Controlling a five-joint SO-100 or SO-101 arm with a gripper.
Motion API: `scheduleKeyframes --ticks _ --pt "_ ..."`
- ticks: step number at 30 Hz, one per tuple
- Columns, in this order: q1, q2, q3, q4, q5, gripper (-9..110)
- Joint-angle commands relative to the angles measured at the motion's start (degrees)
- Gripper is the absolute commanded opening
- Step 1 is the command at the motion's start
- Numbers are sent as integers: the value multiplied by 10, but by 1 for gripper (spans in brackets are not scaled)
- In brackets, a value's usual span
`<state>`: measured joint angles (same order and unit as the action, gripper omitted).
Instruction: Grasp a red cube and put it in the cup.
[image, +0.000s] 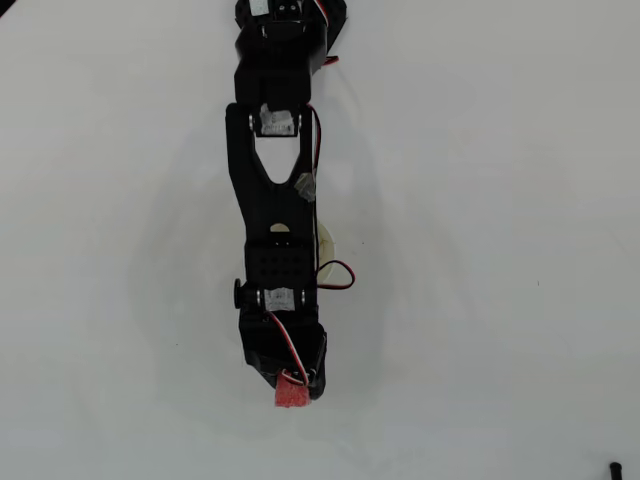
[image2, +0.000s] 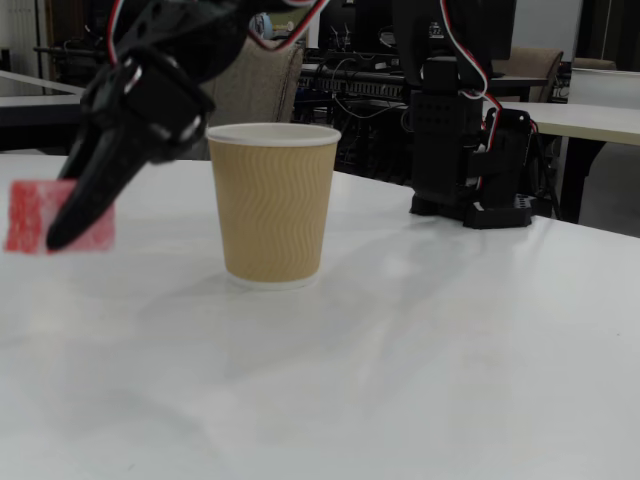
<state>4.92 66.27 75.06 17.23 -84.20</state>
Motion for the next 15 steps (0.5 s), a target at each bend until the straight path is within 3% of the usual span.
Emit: scheduleKeyframes --ticks 1,15 --pt "-13 98 1 -12 4 10" --pt "-17 204 99 -18 4 10"
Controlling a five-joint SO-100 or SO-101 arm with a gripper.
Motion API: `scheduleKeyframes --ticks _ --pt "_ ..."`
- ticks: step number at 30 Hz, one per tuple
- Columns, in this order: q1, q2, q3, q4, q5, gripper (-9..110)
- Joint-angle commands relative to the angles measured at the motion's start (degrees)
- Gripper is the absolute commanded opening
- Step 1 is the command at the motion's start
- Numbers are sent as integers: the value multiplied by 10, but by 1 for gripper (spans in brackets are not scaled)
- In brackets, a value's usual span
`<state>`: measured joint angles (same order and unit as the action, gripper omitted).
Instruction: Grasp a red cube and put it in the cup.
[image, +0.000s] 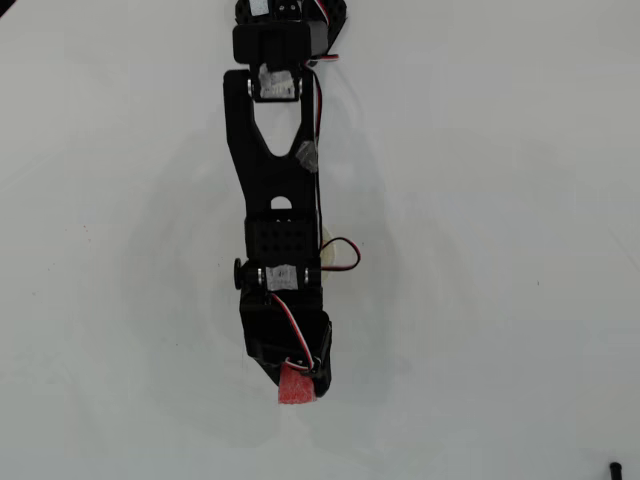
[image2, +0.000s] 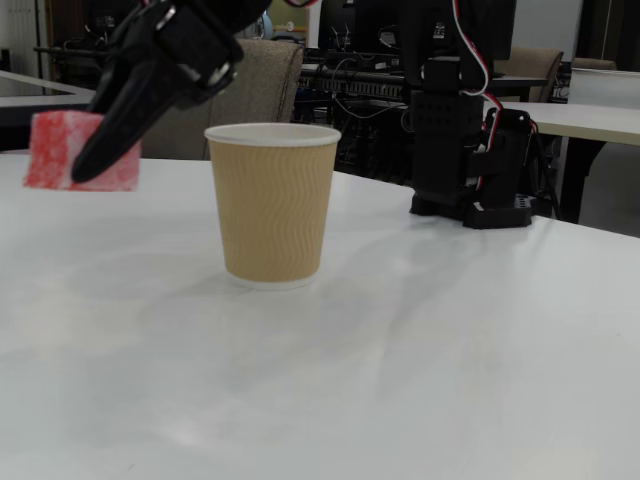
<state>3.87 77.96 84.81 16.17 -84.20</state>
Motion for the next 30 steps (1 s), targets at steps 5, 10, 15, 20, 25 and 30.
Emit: scheduleKeyframes --ticks 5,10,15,20,25,30 --pt "-6 119 34 -7 4 10" --pt "-4 142 53 -7 4 10" --pt "-2 169 76 -7 4 10" --pt "-4 215 121 -7 4 10" --pt "-10 262 162 1 6 10" --pt "-10 294 188 1 7 10"
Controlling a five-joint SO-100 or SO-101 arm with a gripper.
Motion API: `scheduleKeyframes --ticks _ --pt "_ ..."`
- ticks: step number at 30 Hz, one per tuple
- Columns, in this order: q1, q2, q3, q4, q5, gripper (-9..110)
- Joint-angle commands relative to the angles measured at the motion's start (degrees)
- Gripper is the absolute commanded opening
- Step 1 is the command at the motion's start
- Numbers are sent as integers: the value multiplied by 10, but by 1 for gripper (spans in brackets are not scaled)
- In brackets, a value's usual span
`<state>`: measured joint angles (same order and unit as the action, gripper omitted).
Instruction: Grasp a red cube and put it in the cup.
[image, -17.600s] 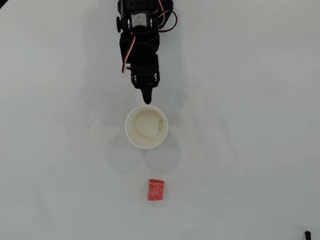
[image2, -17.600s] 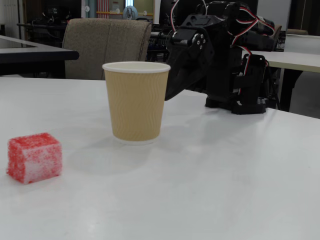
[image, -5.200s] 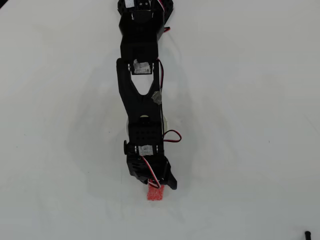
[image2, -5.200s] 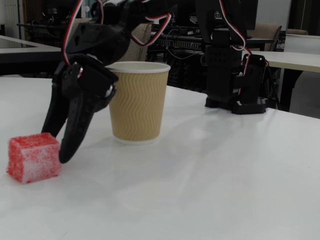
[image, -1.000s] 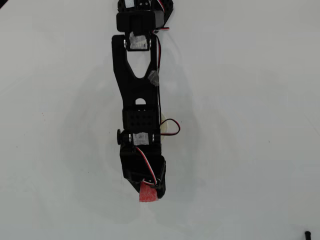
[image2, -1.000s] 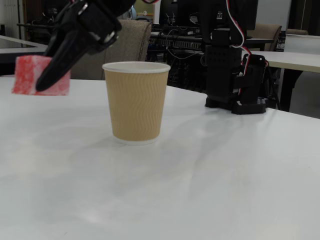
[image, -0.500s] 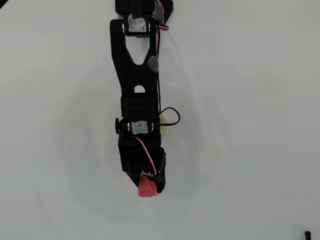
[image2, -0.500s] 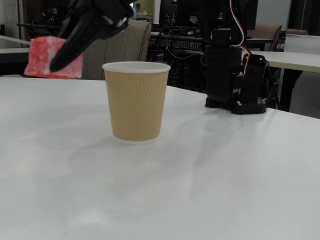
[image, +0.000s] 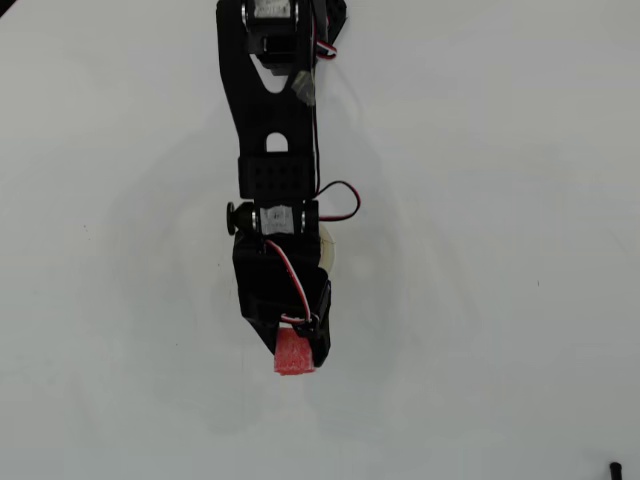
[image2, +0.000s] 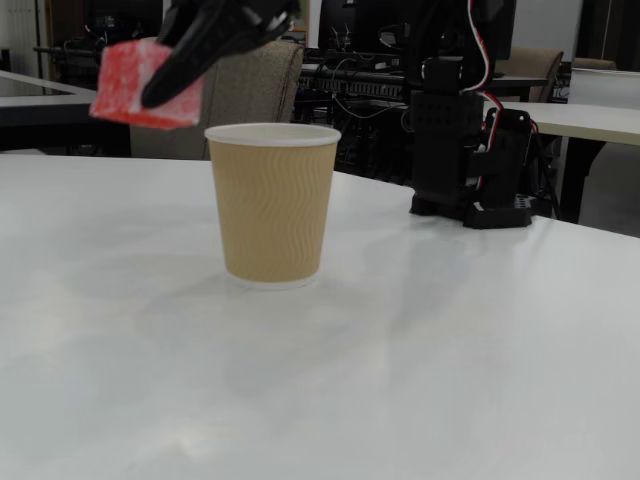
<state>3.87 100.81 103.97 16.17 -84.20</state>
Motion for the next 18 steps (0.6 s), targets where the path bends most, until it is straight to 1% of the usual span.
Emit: scheduleKeyframes --ticks 1,11,18 --pt "-10 69 -1 1 7 10" --pt "-4 109 29 10 8 10" --pt "4 142 65 40 8 10"
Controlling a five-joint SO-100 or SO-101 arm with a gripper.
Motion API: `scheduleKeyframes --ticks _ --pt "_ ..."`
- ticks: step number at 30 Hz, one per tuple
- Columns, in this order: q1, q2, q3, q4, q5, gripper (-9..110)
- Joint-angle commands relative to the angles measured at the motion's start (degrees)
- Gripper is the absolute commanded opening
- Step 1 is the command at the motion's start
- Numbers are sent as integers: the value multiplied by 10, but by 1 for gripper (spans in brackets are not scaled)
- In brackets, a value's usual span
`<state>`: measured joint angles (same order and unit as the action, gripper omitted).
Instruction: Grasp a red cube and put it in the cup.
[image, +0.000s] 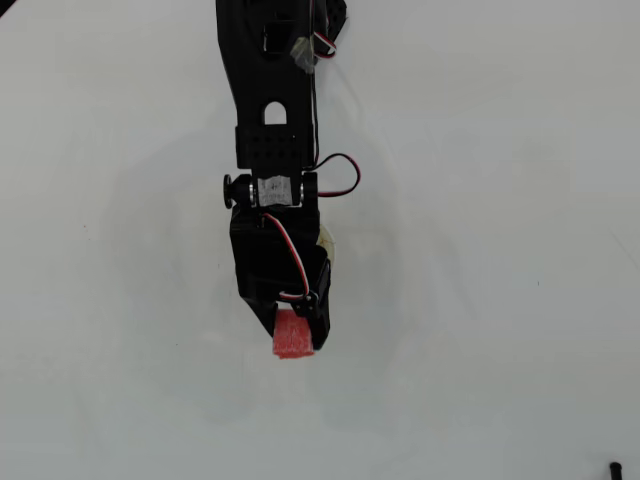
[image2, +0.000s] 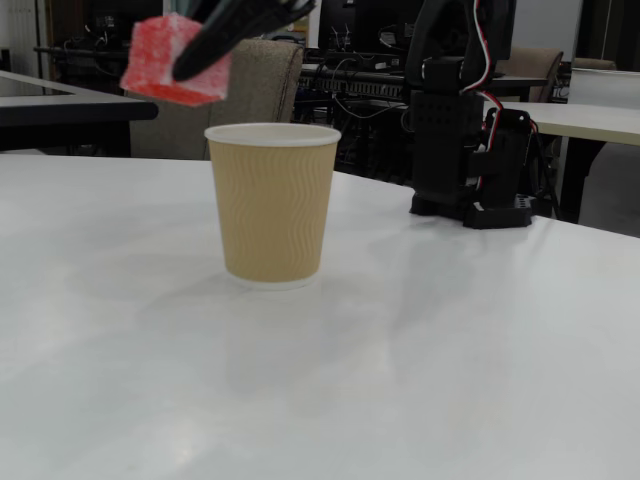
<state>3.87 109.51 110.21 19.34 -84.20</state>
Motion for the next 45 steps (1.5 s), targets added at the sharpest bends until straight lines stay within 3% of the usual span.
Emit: scheduleKeyframes --ticks 1,45 --pt "5 62 11 11 8 10" --pt "14 292 196 13 8 10"
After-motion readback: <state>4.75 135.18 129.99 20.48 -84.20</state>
